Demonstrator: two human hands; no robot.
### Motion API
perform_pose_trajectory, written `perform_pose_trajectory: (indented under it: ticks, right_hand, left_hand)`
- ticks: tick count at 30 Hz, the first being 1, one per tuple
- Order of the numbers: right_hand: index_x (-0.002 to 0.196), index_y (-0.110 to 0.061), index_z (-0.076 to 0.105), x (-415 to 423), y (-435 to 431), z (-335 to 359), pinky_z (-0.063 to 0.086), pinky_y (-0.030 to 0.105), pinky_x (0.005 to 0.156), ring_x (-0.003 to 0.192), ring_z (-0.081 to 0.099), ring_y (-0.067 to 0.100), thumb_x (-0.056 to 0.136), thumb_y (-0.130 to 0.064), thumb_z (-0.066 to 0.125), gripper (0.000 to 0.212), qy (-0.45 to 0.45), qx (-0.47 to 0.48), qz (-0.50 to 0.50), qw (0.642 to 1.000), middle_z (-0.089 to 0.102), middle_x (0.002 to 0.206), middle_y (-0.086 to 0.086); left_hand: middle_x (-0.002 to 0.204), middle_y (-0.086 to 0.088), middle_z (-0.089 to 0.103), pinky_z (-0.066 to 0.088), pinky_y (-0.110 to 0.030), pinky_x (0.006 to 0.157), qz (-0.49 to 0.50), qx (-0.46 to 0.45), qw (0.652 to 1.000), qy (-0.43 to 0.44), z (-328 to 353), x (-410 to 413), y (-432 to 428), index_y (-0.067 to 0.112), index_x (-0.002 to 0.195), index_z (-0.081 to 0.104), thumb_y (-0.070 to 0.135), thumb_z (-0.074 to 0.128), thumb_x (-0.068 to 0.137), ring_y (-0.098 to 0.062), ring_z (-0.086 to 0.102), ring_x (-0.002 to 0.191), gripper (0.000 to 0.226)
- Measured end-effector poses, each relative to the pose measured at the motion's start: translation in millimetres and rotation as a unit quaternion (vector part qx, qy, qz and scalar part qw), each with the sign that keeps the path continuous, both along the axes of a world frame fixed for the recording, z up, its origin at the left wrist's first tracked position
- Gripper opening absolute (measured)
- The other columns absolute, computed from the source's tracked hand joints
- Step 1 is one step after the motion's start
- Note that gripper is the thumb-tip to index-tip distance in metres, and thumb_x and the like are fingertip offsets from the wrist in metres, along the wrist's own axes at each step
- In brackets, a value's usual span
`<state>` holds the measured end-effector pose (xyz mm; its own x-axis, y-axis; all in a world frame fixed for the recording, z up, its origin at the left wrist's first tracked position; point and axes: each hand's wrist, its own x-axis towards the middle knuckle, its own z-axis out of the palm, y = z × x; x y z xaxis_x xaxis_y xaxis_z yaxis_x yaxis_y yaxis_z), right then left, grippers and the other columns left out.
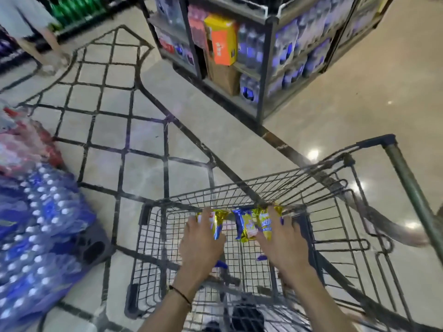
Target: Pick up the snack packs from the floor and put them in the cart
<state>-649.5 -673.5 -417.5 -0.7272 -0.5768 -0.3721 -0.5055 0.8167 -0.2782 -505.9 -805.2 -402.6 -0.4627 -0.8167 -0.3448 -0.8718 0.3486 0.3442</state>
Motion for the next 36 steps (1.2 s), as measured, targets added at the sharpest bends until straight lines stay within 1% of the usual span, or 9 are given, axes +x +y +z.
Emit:
perform_pose_trajectory:
  ticks: [3, 6, 9, 11, 15, 21, 26, 30, 36]
  right_hand:
    - [0.15, -0.033, 0.015, -23, -8, -36, 0.051, 0.043, 0.075, 0.124, 0.042, 0.035, 0.091, -0.055, 0.05, 0.072, -0.03, 0.012, -0.01, 0.999, 0.042, 0.138, 0.012]
    - [0.147, -0.032, 0.018, -39, -17, -78, 0.051, 0.044, 0.077, 0.12, 0.045, 0.036, 0.091, -0.051, 0.052, 0.069, -0.057, 0.012, -0.019, 0.998, 0.043, 0.135, 0.013]
    - [0.148, -0.028, 0.019, -55, -25, -132, 0.051, 0.042, 0.077, 0.119, 0.047, 0.037, 0.092, -0.05, 0.054, 0.069, -0.057, 0.032, -0.015, 0.998, 0.044, 0.134, 0.015]
    - [0.146, -0.028, 0.019, -61, -28, -154, 0.05, 0.043, 0.076, 0.117, 0.047, 0.037, 0.092, -0.049, 0.056, 0.07, -0.056, 0.032, -0.017, 0.998, 0.044, 0.131, 0.016]
    - [0.147, -0.028, 0.015, -70, -37, -223, 0.048, 0.046, 0.082, 0.121, 0.043, 0.038, 0.093, -0.044, 0.056, 0.07, -0.078, 0.041, -0.028, 0.996, 0.041, 0.133, 0.018]
    - [0.149, -0.025, 0.019, -73, -47, -286, 0.049, 0.048, 0.085, 0.124, 0.041, 0.039, 0.092, -0.044, 0.059, 0.072, -0.062, 0.037, -0.032, 0.997, 0.039, 0.139, 0.018]
    - [0.149, -0.026, 0.022, -77, -55, -310, 0.046, 0.047, 0.085, 0.117, 0.045, 0.039, 0.09, -0.046, 0.061, 0.073, -0.073, 0.026, -0.036, 0.996, 0.044, 0.129, 0.017]
    - [0.149, -0.03, 0.021, -81, -49, -310, 0.048, 0.05, 0.083, 0.117, 0.044, 0.039, 0.091, -0.048, 0.058, 0.071, -0.078, 0.021, -0.052, 0.995, 0.042, 0.128, 0.017]
    - [0.147, -0.022, 0.026, -78, -42, -265, 0.05, 0.049, 0.082, 0.111, 0.045, 0.036, 0.093, -0.041, 0.052, 0.064, -0.04, 0.031, 0.002, 0.999, 0.046, 0.124, 0.016]
  left_hand:
    - [0.128, -0.006, 0.047, 0.054, -0.044, 0.082, 0.013, 0.026, 0.999, -0.012, -40, -19, -4, 0.039, 0.147, 0.025, 0.044, 0.07, 0.08, -0.026, 0.051, 0.116, 0.081]
    - [0.14, -0.011, 0.042, 0.053, -0.049, 0.091, 0.023, 0.048, 0.998, -0.026, -88, -35, -10, 0.039, 0.149, 0.02, 0.047, 0.071, 0.081, -0.032, 0.048, 0.126, 0.085]
    - [0.148, -0.014, 0.035, 0.052, -0.044, 0.093, 0.016, 0.054, 0.997, -0.043, -144, -56, -14, 0.035, 0.148, 0.023, 0.044, 0.07, 0.085, -0.033, 0.048, 0.126, 0.079]
    - [0.151, -0.016, 0.03, 0.05, -0.045, 0.097, 0.01, 0.056, 0.997, -0.05, -169, -67, -15, 0.033, 0.149, 0.022, 0.041, 0.069, 0.087, -0.035, 0.044, 0.131, 0.079]
    - [0.148, -0.02, 0.034, 0.046, -0.051, 0.1, 0.017, 0.051, 0.996, -0.068, -244, -82, -23, 0.03, 0.152, 0.017, 0.043, 0.068, 0.086, -0.038, 0.035, 0.137, 0.084]
    - [0.138, -0.013, 0.039, 0.048, -0.047, 0.092, 0.03, 0.041, 0.997, -0.053, -312, -83, -26, 0.034, 0.15, 0.017, 0.042, 0.069, 0.086, -0.036, 0.041, 0.128, 0.082]
    - [0.138, -0.009, 0.034, 0.051, -0.047, 0.083, 0.045, 0.06, 0.995, -0.071, -332, -79, -25, 0.038, 0.151, 0.014, 0.047, 0.068, 0.085, -0.033, 0.036, 0.129, 0.086]
    - [0.142, -0.012, 0.033, 0.051, -0.051, 0.09, 0.033, 0.072, 0.995, -0.055, -328, -75, -26, 0.036, 0.149, 0.02, 0.047, 0.064, 0.089, -0.034, 0.034, 0.133, 0.075]
    - [0.136, -0.007, 0.039, 0.05, -0.048, 0.092, -0.016, 0.046, 0.997, -0.067, -285, -69, -36, 0.029, 0.142, 0.036, 0.037, 0.06, 0.091, -0.029, 0.043, 0.122, 0.056]
